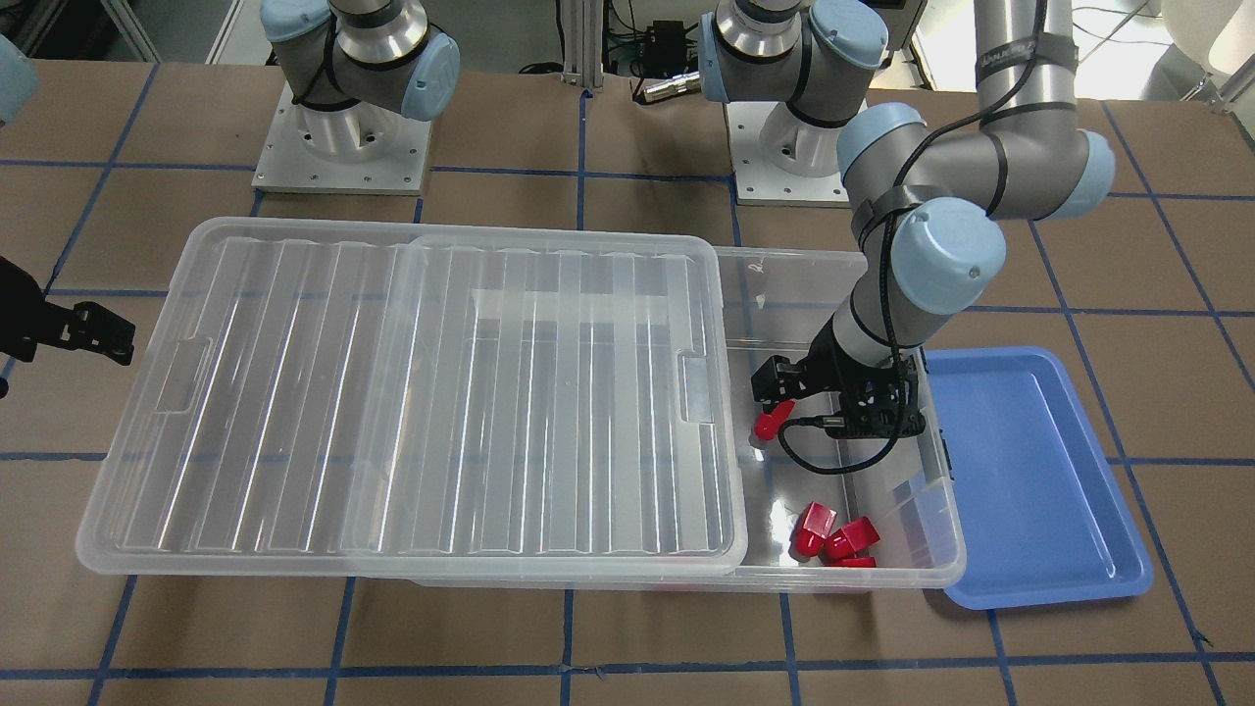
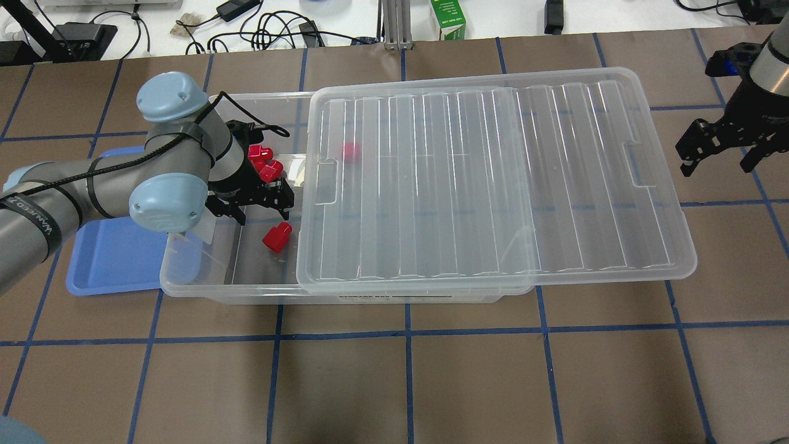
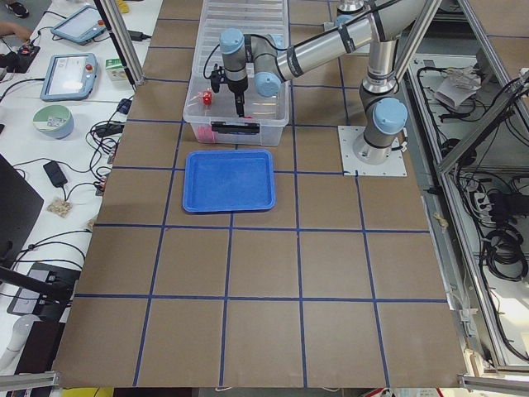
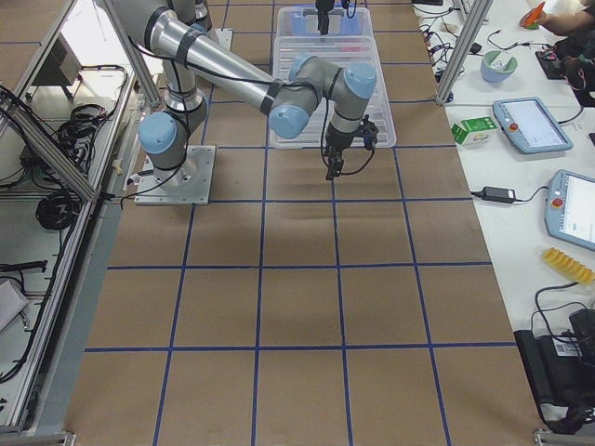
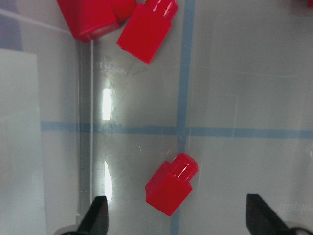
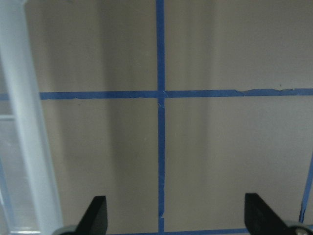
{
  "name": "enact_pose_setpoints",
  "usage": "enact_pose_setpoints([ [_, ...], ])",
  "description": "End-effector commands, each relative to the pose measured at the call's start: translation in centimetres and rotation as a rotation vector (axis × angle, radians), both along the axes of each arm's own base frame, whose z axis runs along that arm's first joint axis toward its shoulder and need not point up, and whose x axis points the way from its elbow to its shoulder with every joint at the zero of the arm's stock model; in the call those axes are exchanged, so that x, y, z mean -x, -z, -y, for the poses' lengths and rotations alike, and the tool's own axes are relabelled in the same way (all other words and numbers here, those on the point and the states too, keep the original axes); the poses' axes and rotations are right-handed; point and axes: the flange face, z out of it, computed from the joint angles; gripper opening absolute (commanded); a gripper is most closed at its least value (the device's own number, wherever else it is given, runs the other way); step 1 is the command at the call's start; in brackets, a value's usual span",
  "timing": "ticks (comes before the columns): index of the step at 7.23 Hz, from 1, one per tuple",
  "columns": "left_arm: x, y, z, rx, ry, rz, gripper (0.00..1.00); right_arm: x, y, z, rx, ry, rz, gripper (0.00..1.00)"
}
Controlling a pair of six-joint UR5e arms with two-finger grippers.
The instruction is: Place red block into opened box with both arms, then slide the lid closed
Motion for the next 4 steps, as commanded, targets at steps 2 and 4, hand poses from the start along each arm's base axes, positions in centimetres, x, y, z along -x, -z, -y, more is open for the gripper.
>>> enact_pose_setpoints([
  [2,0.7,-15.2,-1.0,0.02,0.005,0.002,1.0,-4.6,-0.1,0.5,0.021,-0.048,0.03,1.0],
  [4,0.6,-18.6,-3.5,0.079,0.017,0.035,1.0,-8.1,0.0,0.7,0.021,-0.038,0.023,1.0],
])
